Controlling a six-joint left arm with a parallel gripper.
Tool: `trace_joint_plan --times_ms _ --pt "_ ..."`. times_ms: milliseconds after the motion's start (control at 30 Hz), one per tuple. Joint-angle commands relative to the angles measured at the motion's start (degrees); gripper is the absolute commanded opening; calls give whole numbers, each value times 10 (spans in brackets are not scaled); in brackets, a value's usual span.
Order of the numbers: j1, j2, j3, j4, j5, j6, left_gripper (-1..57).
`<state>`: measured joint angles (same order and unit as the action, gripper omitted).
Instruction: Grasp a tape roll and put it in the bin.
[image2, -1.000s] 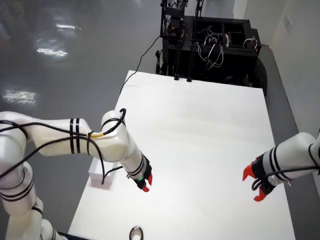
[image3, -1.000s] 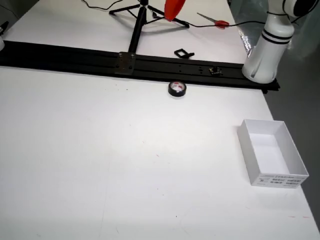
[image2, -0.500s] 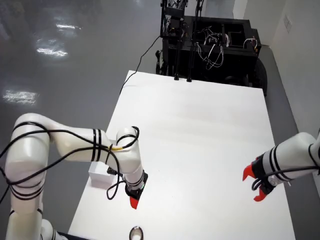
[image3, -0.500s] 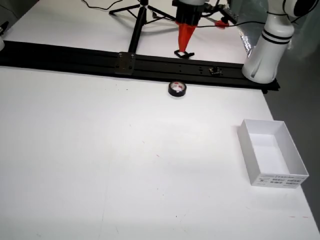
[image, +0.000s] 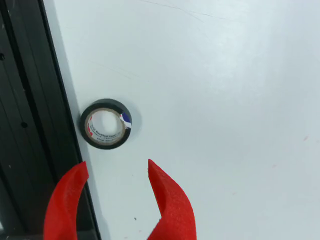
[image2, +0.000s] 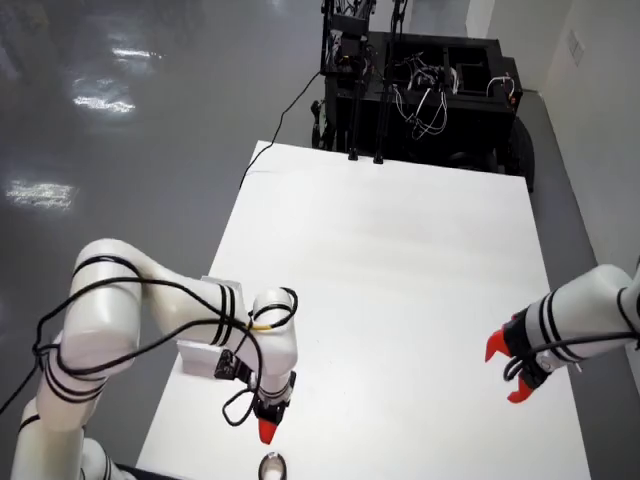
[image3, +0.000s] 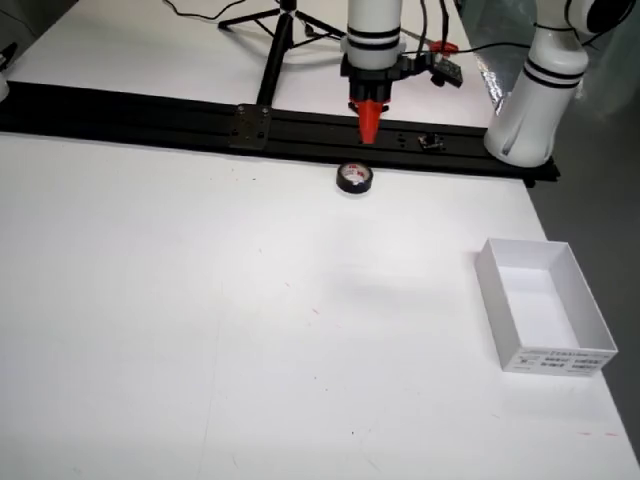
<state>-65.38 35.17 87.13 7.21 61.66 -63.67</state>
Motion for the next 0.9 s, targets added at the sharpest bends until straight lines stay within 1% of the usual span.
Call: trace_joint_plan --times_ms 33,133,267,367,500,700,900 --pt "-21 104 3 2 -73 -67 253" --pt "-23 111 3 5 -82 -68 264" --pt "-26 118 3 9 -106 -79 281" --pt "-30 126 3 10 -116 -86 281" --pt "-33 137 3 21 -125 -96 277" --pt "-31 156 2 29 -146 -102 277" --pt "-28 161 2 44 -155 -104 276"
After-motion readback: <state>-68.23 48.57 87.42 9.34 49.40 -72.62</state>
